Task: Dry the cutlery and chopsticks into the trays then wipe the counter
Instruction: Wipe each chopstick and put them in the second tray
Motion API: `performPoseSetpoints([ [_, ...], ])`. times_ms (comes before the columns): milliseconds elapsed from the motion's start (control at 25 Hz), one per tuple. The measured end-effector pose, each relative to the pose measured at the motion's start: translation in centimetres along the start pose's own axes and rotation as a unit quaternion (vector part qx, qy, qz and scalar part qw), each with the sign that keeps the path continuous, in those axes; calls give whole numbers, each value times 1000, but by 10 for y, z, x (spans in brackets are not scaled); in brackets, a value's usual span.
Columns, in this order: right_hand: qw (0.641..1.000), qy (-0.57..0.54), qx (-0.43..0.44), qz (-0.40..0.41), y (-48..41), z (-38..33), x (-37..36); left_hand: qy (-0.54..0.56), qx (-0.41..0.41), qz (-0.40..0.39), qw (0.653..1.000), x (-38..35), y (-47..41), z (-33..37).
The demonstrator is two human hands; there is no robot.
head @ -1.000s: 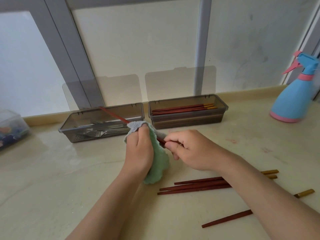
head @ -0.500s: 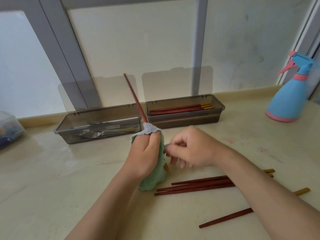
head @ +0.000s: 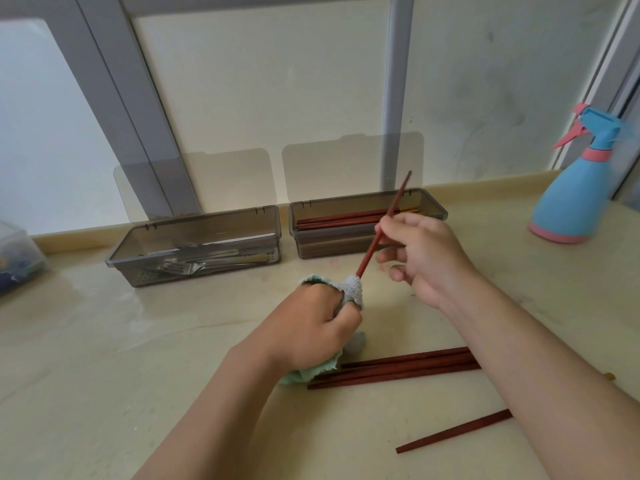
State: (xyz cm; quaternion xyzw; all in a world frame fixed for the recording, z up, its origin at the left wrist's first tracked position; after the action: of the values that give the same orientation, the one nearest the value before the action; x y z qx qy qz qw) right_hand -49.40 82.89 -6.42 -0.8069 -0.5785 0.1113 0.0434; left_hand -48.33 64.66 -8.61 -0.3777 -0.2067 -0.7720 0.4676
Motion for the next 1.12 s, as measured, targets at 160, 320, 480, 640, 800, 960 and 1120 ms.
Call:
performPoseSetpoints([
  [160,976,-167,50,134,-15,-10,12,8,1,49,999,4,0,-10],
  [320,942,54,283,173,-22,-17,25,10,24,82,996,6,-2,-20],
  [480,757,449,469,75,-32,0,23,5,24,86,996,4,-3,-20],
  [640,719,585,374,27,-46,12,16,0,19,89,996,4,-3,-18],
  [800,750,584,310,34,-42,16,4,-6,20,90,996,3,-4,-18],
  [960,751,610,253,-2,-39,23,-3,-4,26,83,996,2,-3,-19],
  [1120,736,633,238,-33,-38,24,-6,-4,24,82,996,1,-3,-20],
])
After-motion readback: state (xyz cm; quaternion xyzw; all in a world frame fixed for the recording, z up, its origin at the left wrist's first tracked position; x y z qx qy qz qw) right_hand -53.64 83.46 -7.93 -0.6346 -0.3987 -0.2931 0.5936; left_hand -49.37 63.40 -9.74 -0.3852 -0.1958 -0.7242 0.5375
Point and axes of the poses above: each hand's wrist, its own y-axis away from the middle knuckle, its own x-axis out of the back of the hand, z = x × y, the point moved 2 cm from there along -y, towards the middle knuckle, and after that the axes turned 14 degrees about x, right-handed, at the moved point
